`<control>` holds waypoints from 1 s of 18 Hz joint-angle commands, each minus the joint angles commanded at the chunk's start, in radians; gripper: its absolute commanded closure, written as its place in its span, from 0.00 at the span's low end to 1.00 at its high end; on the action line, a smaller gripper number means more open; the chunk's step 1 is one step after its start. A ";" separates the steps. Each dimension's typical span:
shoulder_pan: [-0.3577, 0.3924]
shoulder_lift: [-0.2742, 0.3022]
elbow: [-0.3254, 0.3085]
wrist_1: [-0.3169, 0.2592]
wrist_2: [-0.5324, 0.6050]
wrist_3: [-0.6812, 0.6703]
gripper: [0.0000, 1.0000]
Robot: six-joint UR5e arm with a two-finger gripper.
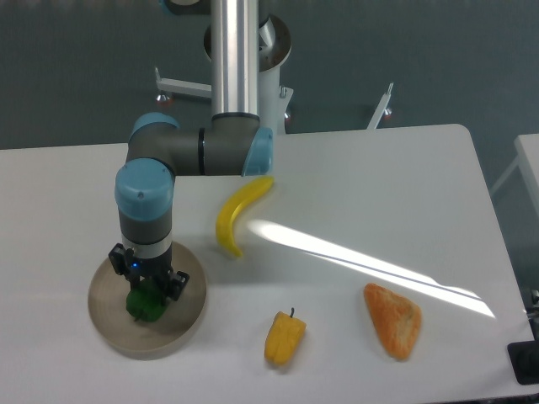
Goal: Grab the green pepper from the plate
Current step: 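Lift the green pepper up off the plate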
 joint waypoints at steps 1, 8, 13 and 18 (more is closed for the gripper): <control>0.029 0.028 -0.003 -0.050 0.009 0.038 0.75; 0.190 0.152 0.003 -0.219 0.018 0.319 0.75; 0.243 0.161 -0.002 -0.243 0.019 0.416 0.75; 0.238 0.160 -0.002 -0.230 0.019 0.416 0.75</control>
